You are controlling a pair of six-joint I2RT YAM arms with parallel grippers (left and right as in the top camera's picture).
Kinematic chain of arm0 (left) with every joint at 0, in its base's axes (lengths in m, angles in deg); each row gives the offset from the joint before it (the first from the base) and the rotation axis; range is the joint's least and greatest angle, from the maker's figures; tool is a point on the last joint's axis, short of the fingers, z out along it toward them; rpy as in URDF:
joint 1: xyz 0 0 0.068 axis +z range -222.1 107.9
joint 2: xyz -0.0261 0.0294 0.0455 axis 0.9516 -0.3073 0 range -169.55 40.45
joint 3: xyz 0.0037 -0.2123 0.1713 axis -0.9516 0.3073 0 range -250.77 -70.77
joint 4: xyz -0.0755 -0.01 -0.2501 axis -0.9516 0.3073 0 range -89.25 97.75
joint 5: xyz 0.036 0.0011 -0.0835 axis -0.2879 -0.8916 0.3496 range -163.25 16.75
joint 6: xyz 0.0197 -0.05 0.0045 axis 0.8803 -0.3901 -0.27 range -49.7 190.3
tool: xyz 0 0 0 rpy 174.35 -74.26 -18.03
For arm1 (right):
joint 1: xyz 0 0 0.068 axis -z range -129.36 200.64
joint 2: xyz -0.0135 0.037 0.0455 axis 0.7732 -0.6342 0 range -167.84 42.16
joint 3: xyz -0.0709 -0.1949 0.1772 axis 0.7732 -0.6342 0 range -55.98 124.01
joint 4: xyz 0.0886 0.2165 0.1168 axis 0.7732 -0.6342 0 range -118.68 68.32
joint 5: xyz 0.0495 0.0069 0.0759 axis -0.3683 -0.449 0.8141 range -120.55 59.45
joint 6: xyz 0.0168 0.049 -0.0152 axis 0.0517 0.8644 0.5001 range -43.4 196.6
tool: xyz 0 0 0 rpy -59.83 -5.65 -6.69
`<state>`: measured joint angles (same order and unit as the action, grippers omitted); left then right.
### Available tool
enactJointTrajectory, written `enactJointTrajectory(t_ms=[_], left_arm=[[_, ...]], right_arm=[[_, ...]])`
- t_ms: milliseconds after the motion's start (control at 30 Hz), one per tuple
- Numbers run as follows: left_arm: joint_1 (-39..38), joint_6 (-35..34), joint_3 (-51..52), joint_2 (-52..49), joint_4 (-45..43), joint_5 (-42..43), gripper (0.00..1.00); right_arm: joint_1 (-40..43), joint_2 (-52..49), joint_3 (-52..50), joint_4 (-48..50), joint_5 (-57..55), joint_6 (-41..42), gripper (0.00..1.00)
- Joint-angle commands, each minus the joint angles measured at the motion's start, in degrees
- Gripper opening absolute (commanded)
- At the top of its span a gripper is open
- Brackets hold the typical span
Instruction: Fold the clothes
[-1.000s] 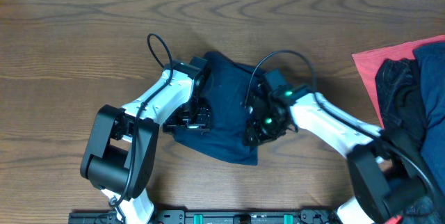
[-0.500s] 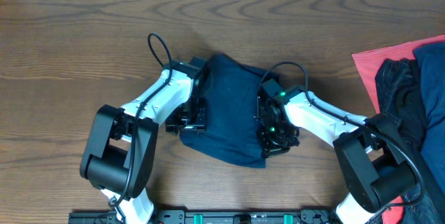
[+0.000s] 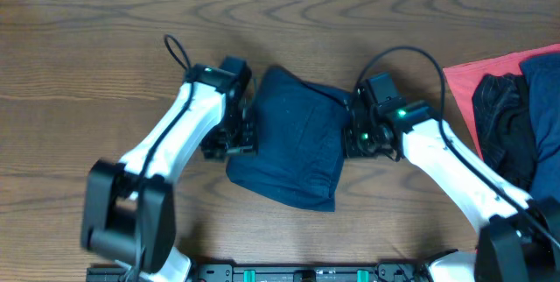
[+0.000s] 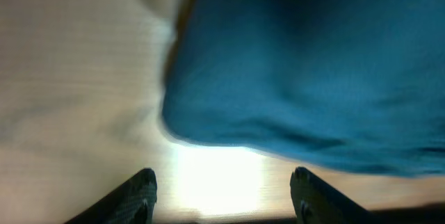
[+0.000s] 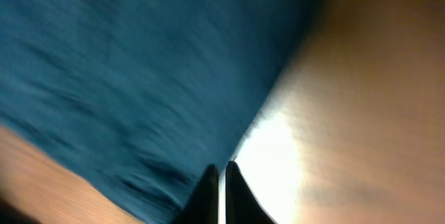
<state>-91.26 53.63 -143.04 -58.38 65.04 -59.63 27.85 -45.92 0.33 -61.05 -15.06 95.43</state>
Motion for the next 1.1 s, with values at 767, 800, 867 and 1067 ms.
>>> enactJointTrajectory(t_ms=[767,800,867,1067], left_arm=[[-3.78,-7.61,14.56,-0.33,-21.24,-0.15,0.42],[-3.06,-7.61,14.56,-0.33,-23.02,-0.72,0.42],[-1.51,-7.1,14.56,-0.33,-27.23,-0.9,0.42],[3.39,-5.9,14.14,-0.33,-40.87,1.29,0.42]], right_arm=[[9.92,-20.96,0.63,15.54,1.99,10.75,0.01],[9.92,-19.89,0.63,12.0,1.29,10.12,0.01],[9.55,-17.81,0.63,7.23,0.37,8.85,0.02],[6.19,-8.5,0.63,-2.12,-2.21,8.13,0.01]])
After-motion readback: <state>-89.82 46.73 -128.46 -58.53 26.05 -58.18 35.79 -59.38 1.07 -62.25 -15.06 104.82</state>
